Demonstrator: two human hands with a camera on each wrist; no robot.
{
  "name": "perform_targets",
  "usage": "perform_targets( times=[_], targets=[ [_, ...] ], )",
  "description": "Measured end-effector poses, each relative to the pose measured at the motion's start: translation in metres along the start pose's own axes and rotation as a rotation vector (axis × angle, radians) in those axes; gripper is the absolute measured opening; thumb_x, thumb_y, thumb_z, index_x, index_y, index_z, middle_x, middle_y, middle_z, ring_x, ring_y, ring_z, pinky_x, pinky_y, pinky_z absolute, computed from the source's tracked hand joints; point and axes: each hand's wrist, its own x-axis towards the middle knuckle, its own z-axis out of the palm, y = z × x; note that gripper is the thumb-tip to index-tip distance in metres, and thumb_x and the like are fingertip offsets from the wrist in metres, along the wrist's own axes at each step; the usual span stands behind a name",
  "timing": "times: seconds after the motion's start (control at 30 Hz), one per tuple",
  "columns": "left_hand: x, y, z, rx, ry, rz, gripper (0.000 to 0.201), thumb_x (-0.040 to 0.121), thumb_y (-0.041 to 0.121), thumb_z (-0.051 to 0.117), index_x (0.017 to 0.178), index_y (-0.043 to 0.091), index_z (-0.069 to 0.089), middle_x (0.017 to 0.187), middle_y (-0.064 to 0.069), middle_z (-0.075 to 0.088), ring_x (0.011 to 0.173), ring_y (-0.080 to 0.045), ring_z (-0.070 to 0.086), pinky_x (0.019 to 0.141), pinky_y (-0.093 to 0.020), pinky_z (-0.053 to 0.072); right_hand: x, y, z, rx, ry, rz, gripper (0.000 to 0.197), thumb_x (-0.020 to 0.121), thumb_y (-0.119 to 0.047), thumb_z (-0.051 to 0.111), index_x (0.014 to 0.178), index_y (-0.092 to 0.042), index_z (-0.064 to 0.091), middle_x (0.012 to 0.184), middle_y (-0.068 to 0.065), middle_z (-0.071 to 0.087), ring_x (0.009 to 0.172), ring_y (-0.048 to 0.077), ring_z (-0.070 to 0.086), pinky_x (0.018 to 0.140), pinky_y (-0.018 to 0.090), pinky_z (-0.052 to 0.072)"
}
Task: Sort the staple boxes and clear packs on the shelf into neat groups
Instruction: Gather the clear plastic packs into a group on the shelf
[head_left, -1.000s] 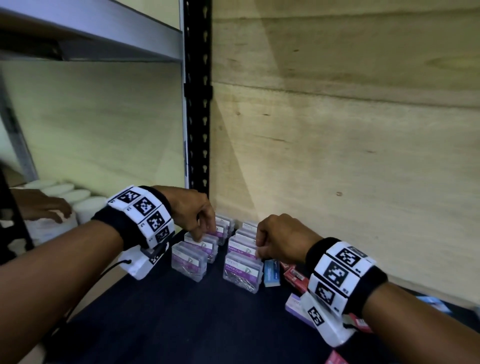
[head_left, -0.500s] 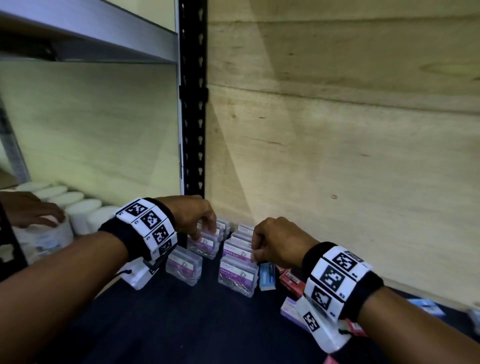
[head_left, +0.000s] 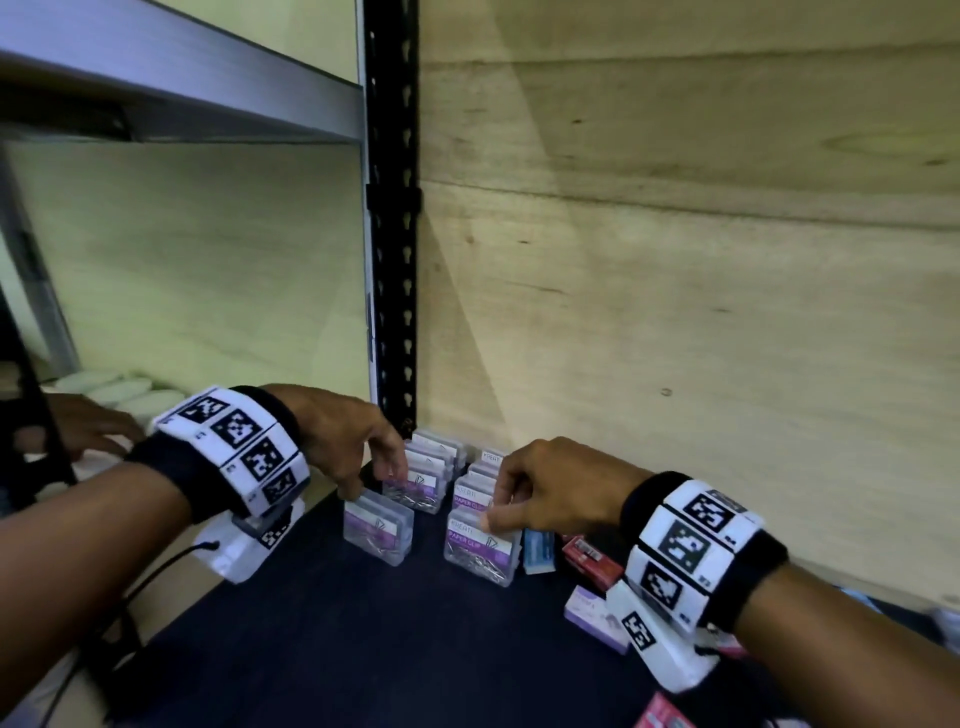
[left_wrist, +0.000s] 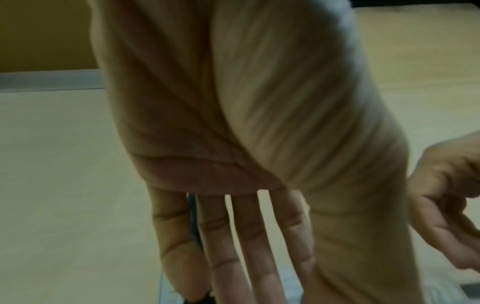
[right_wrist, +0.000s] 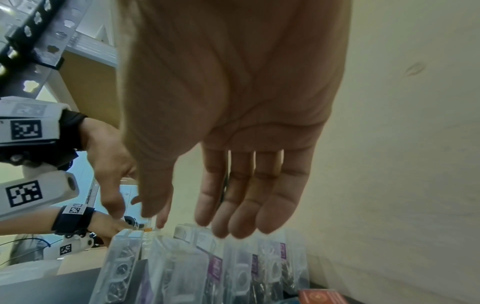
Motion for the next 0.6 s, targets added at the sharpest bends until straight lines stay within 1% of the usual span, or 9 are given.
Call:
perform_targets(
  times=[0.1, 0.17, 0.2, 0.23, 0.3, 0.33, 0.4, 0.47, 0.6],
  targets=[
    [0.002, 0.005, 0.007, 0.055, -0.004, -0.035, 0.041, 0.078, 0.008, 0.078, 0.111, 0.031, 0.067, 0.093, 0.019, 0.062, 0.048, 0.012, 0.052, 0.050, -0.009, 0.041, -0.001, -0.002, 0.003, -0.008, -0.052, -0.010, 0.035, 0.081, -0.047, 0.076, 0.106, -0.025, 0.066, 0.103, -0.006, 0.069, 0.093, 0.013, 0.065, 0.087, 0.031, 0.053],
    [0.005, 0.007, 0.010, 0.091, 0.036, -0.032, 0.035, 0.079, 0.012, 0.079, 0.108, 0.027, 0.068, 0.079, 0.020, 0.059, 0.045, 0.015, 0.050, 0.046, -0.005, 0.036, 0.000, -0.003, 0.006, -0.016, -0.026, -0.020, 0.031, 0.082, -0.040, 0.077, 0.106, -0.024, 0.066, 0.105, -0.005, 0.068, 0.094, 0.015, 0.064, 0.083, 0.028, 0.052],
    [0.006, 0.008, 0.011, 0.099, 0.058, -0.035, 0.033, 0.079, 0.014, 0.079, 0.107, 0.028, 0.069, 0.077, 0.020, 0.059, 0.048, 0.015, 0.051, 0.047, -0.005, 0.036, 0.000, -0.004, 0.007, -0.020, -0.015, -0.024, 0.031, 0.082, -0.038, 0.077, 0.107, -0.023, 0.066, 0.106, -0.003, 0.068, 0.094, 0.016, 0.064, 0.081, 0.028, 0.051],
    [0.007, 0.008, 0.012, 0.107, 0.078, -0.039, 0.032, 0.079, 0.016, 0.079, 0.106, 0.029, 0.069, 0.081, 0.020, 0.061, 0.053, 0.013, 0.052, 0.050, -0.006, 0.037, 0.001, -0.005, 0.008, -0.023, -0.005, -0.027, 0.031, 0.083, -0.037, 0.077, 0.107, -0.022, 0.066, 0.107, -0.002, 0.068, 0.095, 0.016, 0.064, 0.080, 0.027, 0.050],
    [0.009, 0.009, 0.012, 0.119, 0.106, -0.044, 0.032, 0.079, 0.019, 0.079, 0.106, 0.032, 0.068, 0.097, 0.017, 0.064, 0.063, 0.007, 0.053, 0.056, -0.010, 0.039, 0.004, -0.007, 0.010, -0.021, 0.013, -0.031, 0.031, 0.083, -0.035, 0.077, 0.108, -0.020, 0.066, 0.108, -0.001, 0.067, 0.096, 0.018, 0.064, 0.080, 0.028, 0.050],
    [0.009, 0.009, 0.012, 0.121, 0.115, -0.045, 0.032, 0.080, 0.018, 0.078, 0.107, 0.032, 0.068, 0.101, 0.015, 0.064, 0.062, 0.007, 0.052, 0.054, -0.009, 0.038, 0.006, -0.008, 0.011, -0.017, 0.021, -0.031, 0.030, 0.083, -0.034, 0.077, 0.108, -0.020, 0.067, 0.108, 0.000, 0.067, 0.096, 0.018, 0.064, 0.080, 0.028, 0.050],
    [0.009, 0.012, 0.011, 0.112, 0.126, -0.052, 0.032, 0.082, 0.017, 0.077, 0.110, 0.028, 0.067, 0.098, 0.013, 0.062, 0.054, 0.009, 0.050, 0.045, -0.004, 0.034, 0.009, -0.010, 0.013, -0.013, 0.033, -0.038, 0.029, 0.084, -0.031, 0.077, 0.109, -0.018, 0.067, 0.108, 0.000, 0.067, 0.096, 0.018, 0.064, 0.080, 0.027, 0.049],
    [0.009, 0.013, 0.011, 0.105, 0.147, -0.052, 0.031, 0.082, 0.017, 0.077, 0.110, 0.026, 0.068, 0.091, 0.015, 0.060, 0.049, 0.010, 0.049, 0.041, -0.003, 0.032, 0.010, -0.011, 0.014, -0.015, 0.042, -0.048, 0.029, 0.085, -0.030, 0.076, 0.109, -0.017, 0.067, 0.109, 0.001, 0.067, 0.096, 0.019, 0.063, 0.079, 0.027, 0.048],
    [0.004, 0.016, 0.008, 0.128, 0.188, -0.035, 0.034, 0.079, 0.019, 0.079, 0.110, 0.027, 0.067, 0.086, 0.018, 0.059, 0.053, 0.018, 0.050, 0.049, -0.001, 0.034, 0.003, -0.009, 0.012, -0.016, 0.065, -0.053, 0.030, 0.087, -0.035, 0.073, 0.110, -0.017, 0.067, 0.109, 0.003, 0.067, 0.094, 0.019, 0.062, 0.078, 0.030, 0.050]
  ],
)
